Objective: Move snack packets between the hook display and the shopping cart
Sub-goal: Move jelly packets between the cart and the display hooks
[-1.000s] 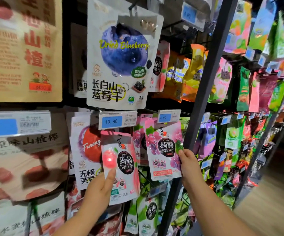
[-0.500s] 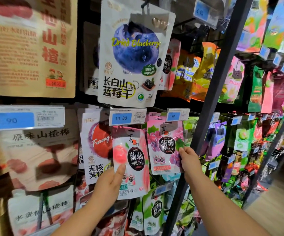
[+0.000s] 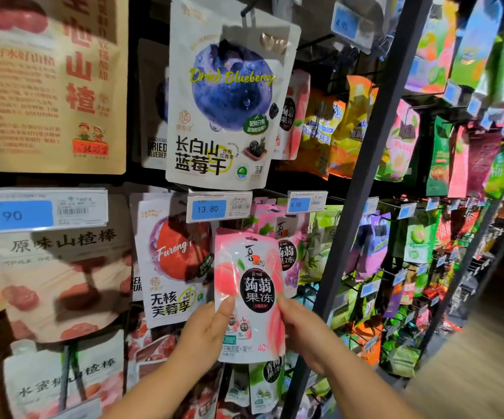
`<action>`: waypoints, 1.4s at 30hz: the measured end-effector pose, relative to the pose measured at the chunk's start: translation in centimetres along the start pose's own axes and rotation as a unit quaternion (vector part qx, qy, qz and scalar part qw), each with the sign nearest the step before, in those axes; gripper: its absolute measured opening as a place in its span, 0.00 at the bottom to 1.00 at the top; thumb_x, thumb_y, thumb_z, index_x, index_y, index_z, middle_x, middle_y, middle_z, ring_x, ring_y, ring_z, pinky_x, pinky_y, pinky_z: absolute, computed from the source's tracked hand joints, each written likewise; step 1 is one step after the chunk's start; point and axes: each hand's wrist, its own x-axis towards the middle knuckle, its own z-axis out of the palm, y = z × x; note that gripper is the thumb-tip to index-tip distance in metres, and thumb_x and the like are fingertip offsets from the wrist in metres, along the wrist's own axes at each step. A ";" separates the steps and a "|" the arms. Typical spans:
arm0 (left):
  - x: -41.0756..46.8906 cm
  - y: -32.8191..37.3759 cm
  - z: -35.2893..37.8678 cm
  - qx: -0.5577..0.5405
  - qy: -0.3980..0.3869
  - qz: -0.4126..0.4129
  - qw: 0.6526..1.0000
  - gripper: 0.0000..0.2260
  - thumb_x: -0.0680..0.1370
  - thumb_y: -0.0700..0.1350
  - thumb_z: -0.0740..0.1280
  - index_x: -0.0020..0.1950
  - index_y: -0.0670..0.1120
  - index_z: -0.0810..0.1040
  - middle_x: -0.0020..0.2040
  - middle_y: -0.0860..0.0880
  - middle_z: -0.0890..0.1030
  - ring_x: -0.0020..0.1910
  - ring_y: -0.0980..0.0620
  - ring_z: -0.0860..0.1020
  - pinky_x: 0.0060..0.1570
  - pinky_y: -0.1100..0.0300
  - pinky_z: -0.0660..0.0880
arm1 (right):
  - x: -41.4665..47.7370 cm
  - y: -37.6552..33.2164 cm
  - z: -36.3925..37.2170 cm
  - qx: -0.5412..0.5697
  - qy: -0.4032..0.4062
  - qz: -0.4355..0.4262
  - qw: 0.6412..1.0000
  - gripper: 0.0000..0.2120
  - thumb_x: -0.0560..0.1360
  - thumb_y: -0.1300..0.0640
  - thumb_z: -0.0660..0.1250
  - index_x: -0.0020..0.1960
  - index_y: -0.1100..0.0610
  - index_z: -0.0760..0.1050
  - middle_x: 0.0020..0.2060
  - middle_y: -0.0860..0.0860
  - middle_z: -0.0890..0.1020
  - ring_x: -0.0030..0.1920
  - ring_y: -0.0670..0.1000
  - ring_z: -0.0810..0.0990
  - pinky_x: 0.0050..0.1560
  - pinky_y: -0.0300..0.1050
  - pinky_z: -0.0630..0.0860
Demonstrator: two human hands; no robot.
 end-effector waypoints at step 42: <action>16.0 15.2 3.3 0.048 0.074 0.071 0.994 0.15 0.75 0.58 0.68 0.50 0.48 0.74 0.48 0.52 0.81 0.48 0.51 0.79 0.49 0.55 0.75 | 0.2 -19.4 -5.7 0.260 0.093 -0.352 0.894 0.22 0.71 0.59 0.69 0.64 0.62 0.73 0.54 0.61 0.84 0.47 0.55 0.85 0.39 0.46 0.82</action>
